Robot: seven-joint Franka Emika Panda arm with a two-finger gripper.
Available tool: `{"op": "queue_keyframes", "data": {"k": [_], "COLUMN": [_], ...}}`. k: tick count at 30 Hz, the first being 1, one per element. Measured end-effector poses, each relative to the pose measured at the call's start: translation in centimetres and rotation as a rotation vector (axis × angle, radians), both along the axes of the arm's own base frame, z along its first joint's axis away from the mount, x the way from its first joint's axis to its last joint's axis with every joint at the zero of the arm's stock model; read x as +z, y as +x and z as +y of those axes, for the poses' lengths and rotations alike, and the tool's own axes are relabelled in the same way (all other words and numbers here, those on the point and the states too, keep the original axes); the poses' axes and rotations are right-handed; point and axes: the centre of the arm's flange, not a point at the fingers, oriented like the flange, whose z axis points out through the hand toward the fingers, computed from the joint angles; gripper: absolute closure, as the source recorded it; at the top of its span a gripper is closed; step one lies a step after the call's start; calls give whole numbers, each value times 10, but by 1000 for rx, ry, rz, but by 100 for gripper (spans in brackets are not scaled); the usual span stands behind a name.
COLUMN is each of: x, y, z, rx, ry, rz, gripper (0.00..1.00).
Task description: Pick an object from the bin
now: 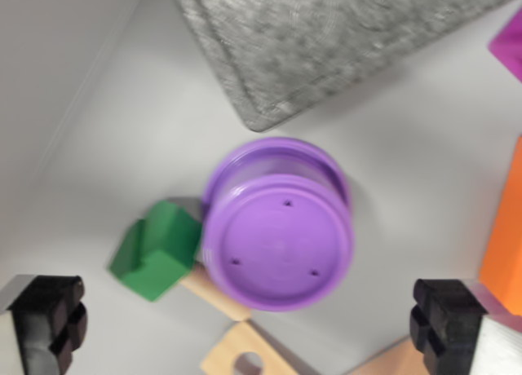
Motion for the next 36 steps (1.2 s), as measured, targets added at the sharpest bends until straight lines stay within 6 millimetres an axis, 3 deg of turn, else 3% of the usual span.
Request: {"op": "queue_keyframes", "data": {"k": [4, 24, 25, 36], "x": [-31, -32, -32, -32], "y": [-5, 0, 0, 0], "z": [0, 3, 3, 3], "rx": [3, 5, 5, 5], "ry": [-3, 1, 1, 1], "rz": [19, -4, -4, -4], "gripper": [0, 0, 100, 100]}}
